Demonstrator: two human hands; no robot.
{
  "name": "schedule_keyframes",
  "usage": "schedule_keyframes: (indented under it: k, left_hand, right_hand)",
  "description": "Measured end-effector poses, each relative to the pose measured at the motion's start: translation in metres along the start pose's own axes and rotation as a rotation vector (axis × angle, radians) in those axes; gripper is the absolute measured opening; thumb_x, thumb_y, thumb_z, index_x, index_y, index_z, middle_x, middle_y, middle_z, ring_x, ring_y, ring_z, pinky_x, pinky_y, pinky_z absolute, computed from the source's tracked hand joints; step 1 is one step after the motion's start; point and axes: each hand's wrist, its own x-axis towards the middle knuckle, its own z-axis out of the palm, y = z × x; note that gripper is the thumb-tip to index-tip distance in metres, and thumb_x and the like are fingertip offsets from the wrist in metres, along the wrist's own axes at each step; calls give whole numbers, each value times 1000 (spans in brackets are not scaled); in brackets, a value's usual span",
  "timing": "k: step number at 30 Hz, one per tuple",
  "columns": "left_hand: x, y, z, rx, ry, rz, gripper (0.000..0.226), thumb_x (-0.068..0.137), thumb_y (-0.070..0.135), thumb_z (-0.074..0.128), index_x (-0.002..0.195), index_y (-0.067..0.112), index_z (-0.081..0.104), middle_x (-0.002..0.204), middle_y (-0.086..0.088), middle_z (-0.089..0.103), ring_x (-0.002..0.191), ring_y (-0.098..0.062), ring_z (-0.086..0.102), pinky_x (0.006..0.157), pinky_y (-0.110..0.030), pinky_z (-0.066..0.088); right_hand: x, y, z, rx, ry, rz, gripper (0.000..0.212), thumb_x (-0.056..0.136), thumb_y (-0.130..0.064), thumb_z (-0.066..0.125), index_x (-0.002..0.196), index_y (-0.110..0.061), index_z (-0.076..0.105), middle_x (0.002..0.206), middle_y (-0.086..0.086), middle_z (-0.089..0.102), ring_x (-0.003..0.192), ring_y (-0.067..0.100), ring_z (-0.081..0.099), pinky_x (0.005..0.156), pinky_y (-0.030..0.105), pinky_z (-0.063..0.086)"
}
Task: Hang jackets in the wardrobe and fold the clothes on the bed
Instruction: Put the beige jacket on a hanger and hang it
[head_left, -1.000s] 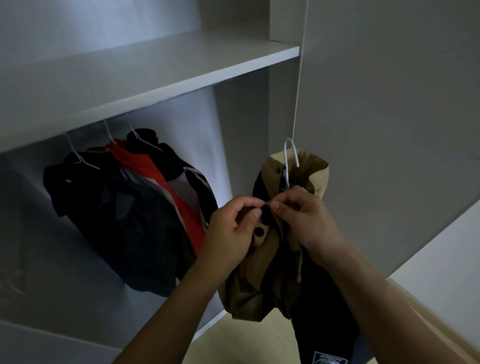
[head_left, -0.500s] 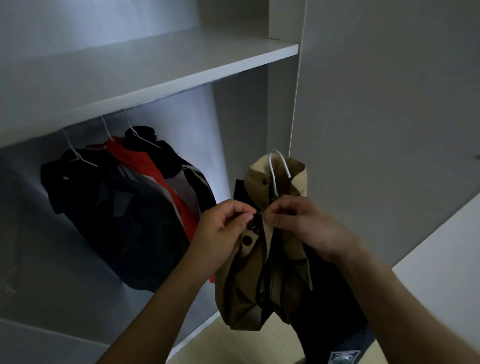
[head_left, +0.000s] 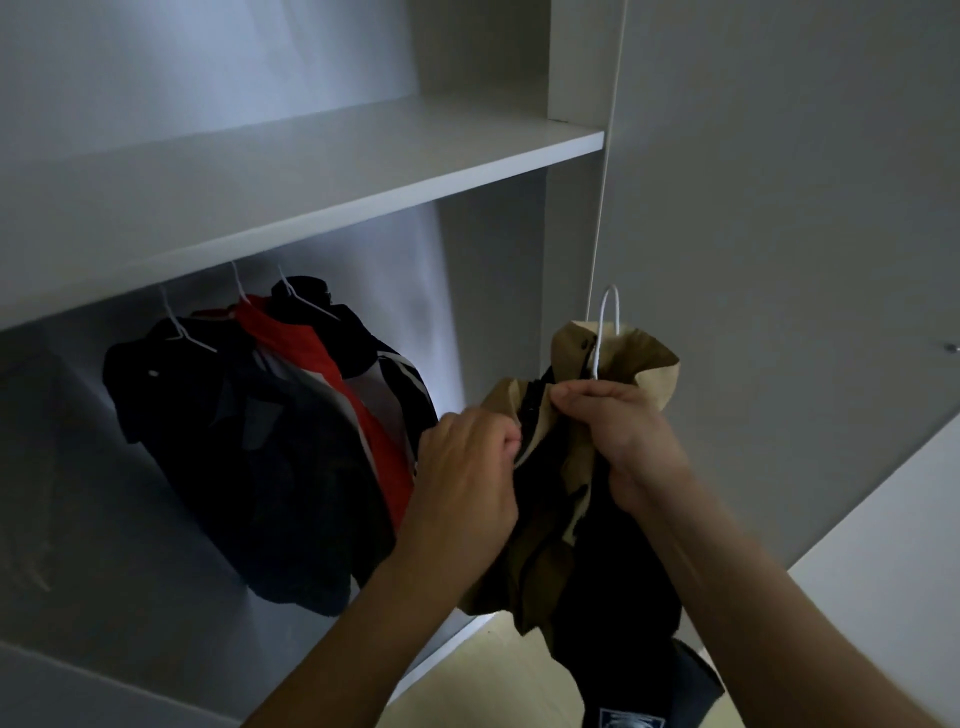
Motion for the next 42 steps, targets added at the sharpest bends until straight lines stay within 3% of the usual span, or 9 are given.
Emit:
schedule_keyframes:
  k: [5, 8, 11, 14, 19, 28, 34, 38, 42]
  left_hand:
    - [42, -3, -33, -611, 91, -534, 20, 97, 10, 52, 94, 30, 54, 94, 9, 59, 85, 2, 59, 72, -16, 48]
    - [48, 2, -47, -455, 141, -295, 32, 89, -2, 46, 99, 28, 47, 97, 8, 53, 89, -4, 56, 73, -15, 44]
    - [24, 2, -42, -129, -2, 3, 11, 86, 22, 48, 96, 26, 52, 92, 11, 50, 82, -2, 48, 76, -17, 36]
    - [12, -7, -27, 104, -52, -6, 22, 87, 43, 50, 104, 29, 56, 104, 11, 55, 95, -7, 49, 83, -27, 31]
    - [9, -7, -20, 285, -41, 101, 23, 91, 37, 47, 100, 22, 62, 101, 4, 55, 91, -18, 51, 78, -30, 34]
    - [9, -8, -19, 73, -51, 81, 12, 93, 35, 45, 93, 27, 53, 104, 11, 50, 98, -12, 42, 85, -32, 29]
    - [13, -3, -22, -183, 52, -50, 11, 88, 25, 68, 82, 20, 61, 76, 17, 48, 75, -5, 48, 74, -28, 38]
    - [9, -2, -28, -31, 75, 93, 18, 89, 31, 64, 79, 17, 63, 74, 10, 54, 72, -7, 47, 73, -23, 33]
    - [-3, -6, -26, 167, 126, 335, 13, 88, 16, 68, 76, 11, 67, 72, -2, 59, 71, -18, 50, 73, -28, 34]
  right_hand:
    - [-4, -5, -4, -151, -134, -24, 13, 89, -8, 66, 81, -8, 76, 84, 14, 74, 79, 27, 71, 66, 29, 56]
    - [-9, -5, -5, -208, -186, -18, 13, 91, -9, 63, 88, -7, 75, 87, 12, 75, 81, 24, 72, 66, 26, 56]
    - [-10, -6, -8, -192, -174, -21, 14, 91, -8, 62, 87, -6, 75, 88, 14, 74, 82, 26, 71, 70, 31, 55]
    - [-9, -7, -9, -184, -168, -18, 14, 92, -8, 61, 90, -3, 74, 92, 18, 73, 86, 30, 70, 74, 35, 57]
    - [-11, -1, -5, -158, -179, 11, 13, 90, -7, 63, 92, 1, 73, 93, 21, 72, 86, 32, 69, 76, 37, 59]
    - [-16, 8, 0, -148, -133, -2, 13, 90, -7, 63, 86, -5, 75, 90, 17, 73, 87, 30, 69, 80, 37, 58]
    - [-12, -9, -4, -326, -335, -15, 19, 91, -10, 60, 78, -6, 73, 81, 16, 69, 77, 27, 66, 81, 40, 53]
    - [-16, -11, 0, -386, -352, -53, 20, 93, -12, 59, 78, -11, 72, 78, 8, 69, 75, 21, 66, 72, 31, 54]
    - [-15, -1, 10, -309, -133, -172, 21, 92, -9, 62, 74, -14, 71, 82, 1, 67, 78, 15, 65, 68, 25, 50]
